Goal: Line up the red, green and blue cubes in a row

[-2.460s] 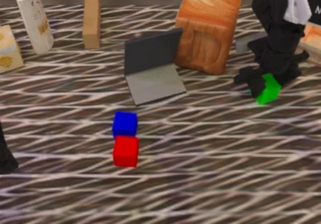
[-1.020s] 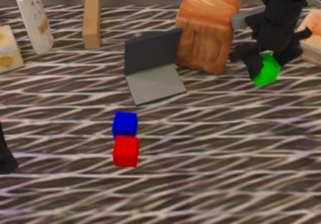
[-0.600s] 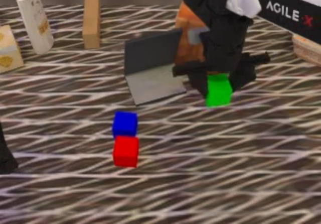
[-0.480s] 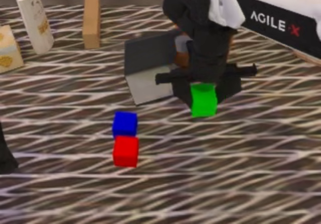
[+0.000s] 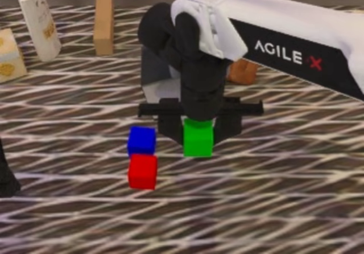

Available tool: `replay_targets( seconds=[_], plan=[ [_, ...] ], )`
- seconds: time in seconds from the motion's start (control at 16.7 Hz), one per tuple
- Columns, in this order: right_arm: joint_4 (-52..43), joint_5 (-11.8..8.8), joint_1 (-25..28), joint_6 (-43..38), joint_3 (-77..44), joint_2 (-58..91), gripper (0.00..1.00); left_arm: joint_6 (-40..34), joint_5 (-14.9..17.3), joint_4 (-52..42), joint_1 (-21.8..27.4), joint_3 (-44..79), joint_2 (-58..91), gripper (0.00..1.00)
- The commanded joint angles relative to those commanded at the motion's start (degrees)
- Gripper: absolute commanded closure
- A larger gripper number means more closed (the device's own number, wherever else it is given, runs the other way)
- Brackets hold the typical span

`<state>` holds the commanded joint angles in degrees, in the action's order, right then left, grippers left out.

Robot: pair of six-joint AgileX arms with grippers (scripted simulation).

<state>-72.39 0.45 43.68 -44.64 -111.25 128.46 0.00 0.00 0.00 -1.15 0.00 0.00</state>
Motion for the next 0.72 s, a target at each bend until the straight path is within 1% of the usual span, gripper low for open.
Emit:
replay_targets(
  seconds=[0.3, 0.6, 0.72],
  plan=[
    [0.95, -0.05, -0.19, 0.01, 0.71, 0.39, 1.00, 0.00, 0.00, 0.00, 0.00, 0.00, 0.00, 0.00],
    [11.31, 0.01, -0.05, -0.20, 8.36, 2.45, 1.00, 0.00, 0.00, 0.00, 0.00, 0.00, 0.00, 0.00],
    [13.68, 0.03, 0.12, -0.19, 10.48, 3.12, 1.00, 0.00, 0.00, 0.00, 0.00, 0.00, 0.00, 0.00]
  ],
)
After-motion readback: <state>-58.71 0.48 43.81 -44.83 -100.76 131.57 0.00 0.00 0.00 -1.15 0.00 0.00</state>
